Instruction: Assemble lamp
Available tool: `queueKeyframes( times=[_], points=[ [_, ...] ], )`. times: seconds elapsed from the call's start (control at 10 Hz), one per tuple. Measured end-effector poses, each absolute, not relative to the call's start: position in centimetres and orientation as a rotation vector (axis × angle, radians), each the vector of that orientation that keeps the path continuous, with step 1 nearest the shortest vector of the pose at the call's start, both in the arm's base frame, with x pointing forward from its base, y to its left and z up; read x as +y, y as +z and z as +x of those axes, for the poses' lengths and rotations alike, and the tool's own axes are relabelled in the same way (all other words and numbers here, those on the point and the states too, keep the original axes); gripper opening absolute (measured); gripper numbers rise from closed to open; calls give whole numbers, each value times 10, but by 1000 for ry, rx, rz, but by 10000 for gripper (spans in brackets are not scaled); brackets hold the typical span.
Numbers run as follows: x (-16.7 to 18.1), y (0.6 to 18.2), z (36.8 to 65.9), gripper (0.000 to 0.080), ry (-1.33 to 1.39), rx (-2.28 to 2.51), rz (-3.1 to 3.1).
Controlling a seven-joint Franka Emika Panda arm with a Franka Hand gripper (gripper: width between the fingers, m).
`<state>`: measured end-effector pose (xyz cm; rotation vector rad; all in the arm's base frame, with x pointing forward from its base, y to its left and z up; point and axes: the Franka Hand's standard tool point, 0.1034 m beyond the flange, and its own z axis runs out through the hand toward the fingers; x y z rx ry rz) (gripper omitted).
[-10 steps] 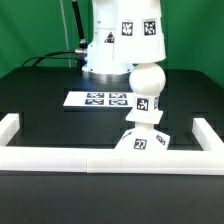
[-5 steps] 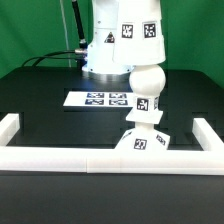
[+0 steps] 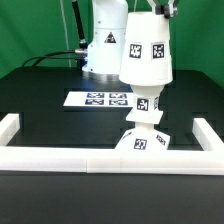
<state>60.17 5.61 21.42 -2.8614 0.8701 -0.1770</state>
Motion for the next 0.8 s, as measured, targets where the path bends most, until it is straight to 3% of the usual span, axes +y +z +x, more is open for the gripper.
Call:
queueKeyframes(
  times=[0.4, 0.8],
  points=[
    [66, 179, 605, 42, -201, 854, -2888],
    [65, 173, 604, 42, -195, 850, -2895]
  ],
)
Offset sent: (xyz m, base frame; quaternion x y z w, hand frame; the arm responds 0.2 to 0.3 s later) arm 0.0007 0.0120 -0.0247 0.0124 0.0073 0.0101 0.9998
